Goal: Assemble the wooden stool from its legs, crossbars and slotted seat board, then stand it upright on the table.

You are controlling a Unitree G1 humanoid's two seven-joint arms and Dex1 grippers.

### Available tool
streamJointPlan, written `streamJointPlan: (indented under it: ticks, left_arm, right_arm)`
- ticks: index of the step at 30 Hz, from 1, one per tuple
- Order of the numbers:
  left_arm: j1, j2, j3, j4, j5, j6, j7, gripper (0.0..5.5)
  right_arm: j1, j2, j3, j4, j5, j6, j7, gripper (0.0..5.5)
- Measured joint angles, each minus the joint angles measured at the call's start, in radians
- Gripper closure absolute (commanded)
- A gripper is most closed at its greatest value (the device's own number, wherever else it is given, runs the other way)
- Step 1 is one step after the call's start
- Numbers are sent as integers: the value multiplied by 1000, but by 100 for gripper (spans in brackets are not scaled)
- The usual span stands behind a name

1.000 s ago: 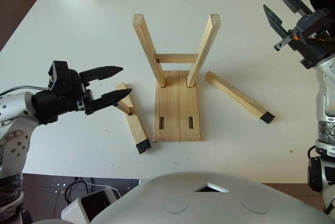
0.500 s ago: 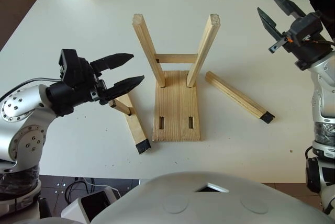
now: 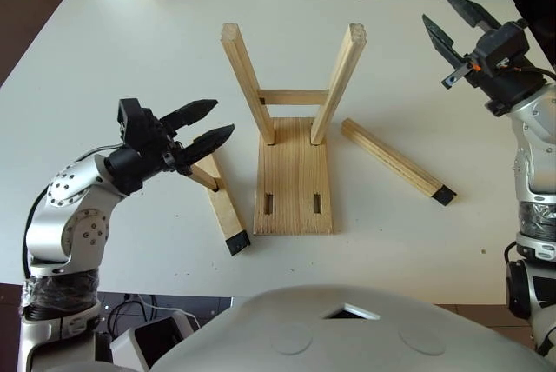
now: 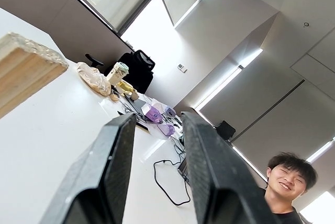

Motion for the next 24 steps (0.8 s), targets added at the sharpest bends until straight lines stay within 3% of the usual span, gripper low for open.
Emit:
streamJointPlan:
  ticks: [5,9,11,17,24]
  left_arm:
    - [-164,134,65,-237,-167,130,83,236]
    - [70,189,-7,-429,-143,216,55,236]
    - [252,190,-74,-466,-22,201,37,236]
    - [533,191,-198,-359,256,48,-61,236]
    - [596,200,-258,-160,368,-95,-182,236]
  right_arm:
    - [8,0,-6,-20,0,3,-8,393]
    - [33,0,-15,-37,0,12,-23,393]
    - [48,1,-16,-55,0,14,-36,393]
    - [97,5,-28,-85,-2,23,-59,393]
    - [98,14,-23,-91,-7,26,-71,393]
